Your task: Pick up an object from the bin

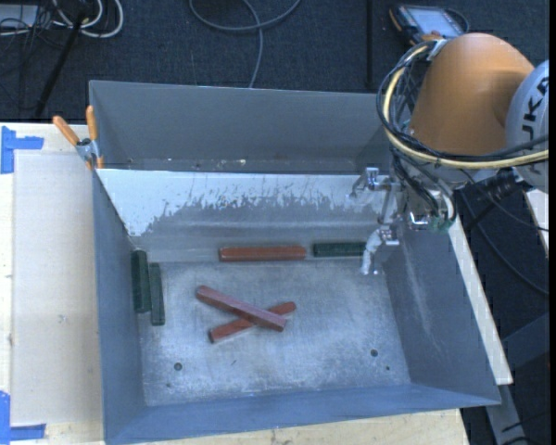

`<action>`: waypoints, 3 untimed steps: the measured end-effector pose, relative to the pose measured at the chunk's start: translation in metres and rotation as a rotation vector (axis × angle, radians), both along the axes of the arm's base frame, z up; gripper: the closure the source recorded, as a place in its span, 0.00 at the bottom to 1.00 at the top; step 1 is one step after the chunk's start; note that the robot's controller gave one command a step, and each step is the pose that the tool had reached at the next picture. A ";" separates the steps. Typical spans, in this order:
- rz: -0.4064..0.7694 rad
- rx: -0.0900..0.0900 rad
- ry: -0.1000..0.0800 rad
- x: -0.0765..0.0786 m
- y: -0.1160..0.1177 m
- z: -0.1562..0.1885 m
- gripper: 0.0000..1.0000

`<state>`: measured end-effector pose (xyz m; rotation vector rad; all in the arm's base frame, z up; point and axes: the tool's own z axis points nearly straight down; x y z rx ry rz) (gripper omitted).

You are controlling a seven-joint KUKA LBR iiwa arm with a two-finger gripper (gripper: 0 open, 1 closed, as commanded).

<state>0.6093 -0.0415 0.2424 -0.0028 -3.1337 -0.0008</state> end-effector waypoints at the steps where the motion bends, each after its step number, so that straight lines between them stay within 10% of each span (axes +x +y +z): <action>1: 0.000 0.000 -0.008 0.001 0.000 0.005 0.00; 3: 0.100 0.001 -0.012 -0.007 0.068 -0.082 0.00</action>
Offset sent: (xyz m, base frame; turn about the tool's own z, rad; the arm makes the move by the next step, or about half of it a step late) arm -0.0203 0.0788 -0.0739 -0.1112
